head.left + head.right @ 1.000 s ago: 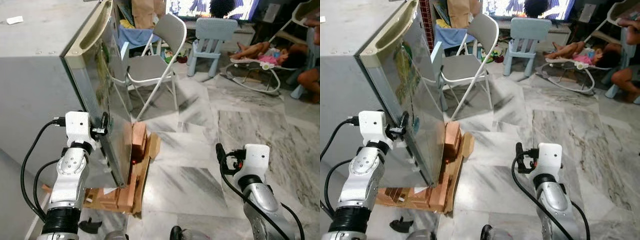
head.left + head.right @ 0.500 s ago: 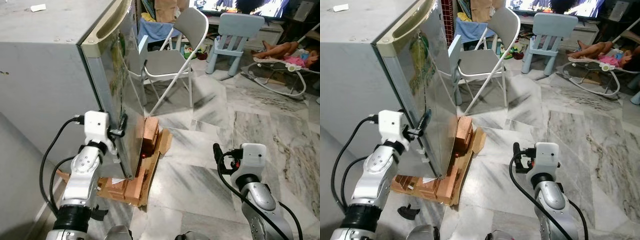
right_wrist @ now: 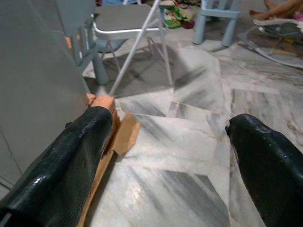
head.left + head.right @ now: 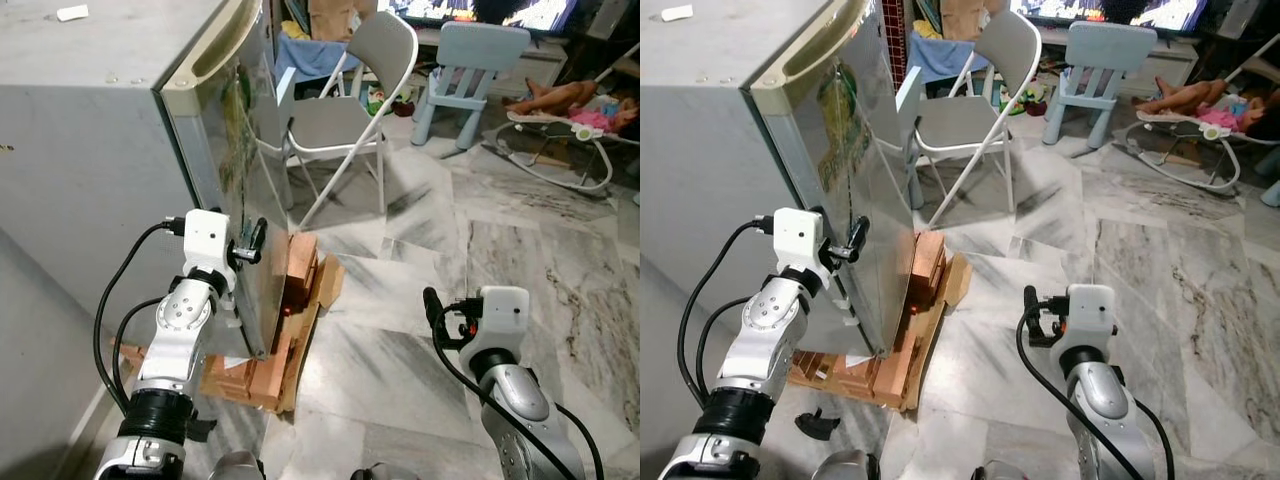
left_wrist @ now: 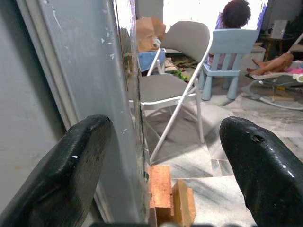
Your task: Restocking fridge
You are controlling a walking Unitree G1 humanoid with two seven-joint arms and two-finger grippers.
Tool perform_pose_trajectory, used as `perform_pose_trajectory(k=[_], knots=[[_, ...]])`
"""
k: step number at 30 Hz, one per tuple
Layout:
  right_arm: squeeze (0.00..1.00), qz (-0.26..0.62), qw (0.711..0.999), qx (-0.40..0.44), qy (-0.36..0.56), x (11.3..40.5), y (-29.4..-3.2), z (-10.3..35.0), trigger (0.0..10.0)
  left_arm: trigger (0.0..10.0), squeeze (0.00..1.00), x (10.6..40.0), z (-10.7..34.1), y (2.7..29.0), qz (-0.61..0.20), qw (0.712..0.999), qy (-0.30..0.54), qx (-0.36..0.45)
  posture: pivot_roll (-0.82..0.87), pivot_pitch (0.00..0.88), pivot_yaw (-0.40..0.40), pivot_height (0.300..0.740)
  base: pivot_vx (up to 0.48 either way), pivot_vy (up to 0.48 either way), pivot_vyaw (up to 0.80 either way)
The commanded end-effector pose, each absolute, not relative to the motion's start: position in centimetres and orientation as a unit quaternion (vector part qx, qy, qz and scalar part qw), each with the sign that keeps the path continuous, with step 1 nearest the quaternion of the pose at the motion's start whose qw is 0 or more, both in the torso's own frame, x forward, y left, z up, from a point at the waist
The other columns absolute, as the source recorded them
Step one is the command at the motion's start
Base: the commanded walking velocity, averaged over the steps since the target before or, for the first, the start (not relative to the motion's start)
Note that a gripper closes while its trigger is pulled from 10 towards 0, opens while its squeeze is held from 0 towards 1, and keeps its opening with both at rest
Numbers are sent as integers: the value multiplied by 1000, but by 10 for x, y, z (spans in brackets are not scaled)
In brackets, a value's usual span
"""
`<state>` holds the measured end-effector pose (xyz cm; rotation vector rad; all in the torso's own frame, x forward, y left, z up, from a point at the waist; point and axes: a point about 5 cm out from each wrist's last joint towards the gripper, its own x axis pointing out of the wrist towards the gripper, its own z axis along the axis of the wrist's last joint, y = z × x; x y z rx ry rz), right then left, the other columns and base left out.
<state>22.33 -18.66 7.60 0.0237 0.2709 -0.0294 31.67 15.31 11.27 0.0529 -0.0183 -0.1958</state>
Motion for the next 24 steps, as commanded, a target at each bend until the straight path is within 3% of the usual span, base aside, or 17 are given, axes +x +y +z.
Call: perform_pose_trajectory(k=[1, 7, 21, 24], knots=[[0, -18, 992, 12, 128, 224, -188, 81, 10000, 10000, 0, 312, 110, 155, -107, 994, 2, 26, 11, 31, 0, 740, 0, 0, 0], [0, -7, 990, 12, 137, 226, -185, 78, 10000, 10000, 0, 304, 93, 165, -100, 993, 41, 45, 21, 33, -9, 740, 0, 0, 0], [0, -5, 992, 12, 128, 226, -186, 84, 10000, 10000, 0, 338, 110, 157, -94, 994, 22, 56, 2, 32, -5, 740, 0, 0, 0], [0, 37, 991, 30, 127, 220, -182, 86, 10000, 10000, 0, 347, 113, 152, -94, 993, 20, 62, 0, 30, -3, 740, 0, 0, 0]])
